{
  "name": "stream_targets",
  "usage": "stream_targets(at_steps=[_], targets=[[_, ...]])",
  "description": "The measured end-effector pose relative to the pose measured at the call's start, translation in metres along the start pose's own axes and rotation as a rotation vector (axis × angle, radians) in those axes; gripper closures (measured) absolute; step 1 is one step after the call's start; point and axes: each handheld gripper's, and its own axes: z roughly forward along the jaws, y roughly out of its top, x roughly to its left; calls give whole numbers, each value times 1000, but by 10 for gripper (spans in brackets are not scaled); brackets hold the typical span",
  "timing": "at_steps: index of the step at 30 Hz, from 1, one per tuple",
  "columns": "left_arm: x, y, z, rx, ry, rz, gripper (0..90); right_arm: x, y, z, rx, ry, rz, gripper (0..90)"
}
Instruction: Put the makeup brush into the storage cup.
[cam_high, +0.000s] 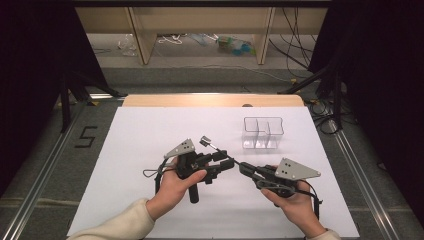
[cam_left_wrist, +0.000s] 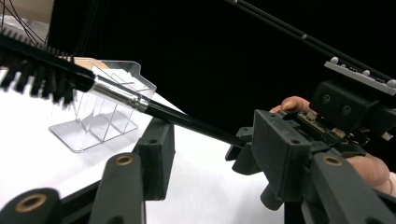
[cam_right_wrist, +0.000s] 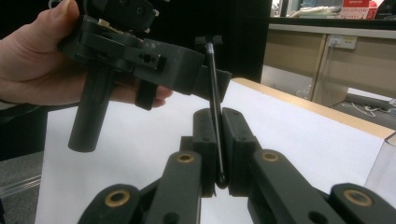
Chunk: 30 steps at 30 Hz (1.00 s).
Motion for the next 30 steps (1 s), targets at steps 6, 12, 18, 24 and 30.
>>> stream_targets(at_steps=[6, 12, 18, 24, 30], targets=[[0, 1, 1, -18, -13, -7, 581, 0, -1, 2, -13, 4, -2, 855], [1, 2, -1, -39, -13, -20, 675, 2, -2, 3, 23, -4, -13, 854], [-1, 3, -2, -55, -22, -16, 720, 4, -2, 4, 48, -5, -31, 855], [-2, 3, -3, -67, -28, -16, 751, 5, -3, 7, 49, -1, -41, 854], [-4, 4, -4, -73, -49, -12, 783, 6, -4, 8, 62, -5, -48, 854]])
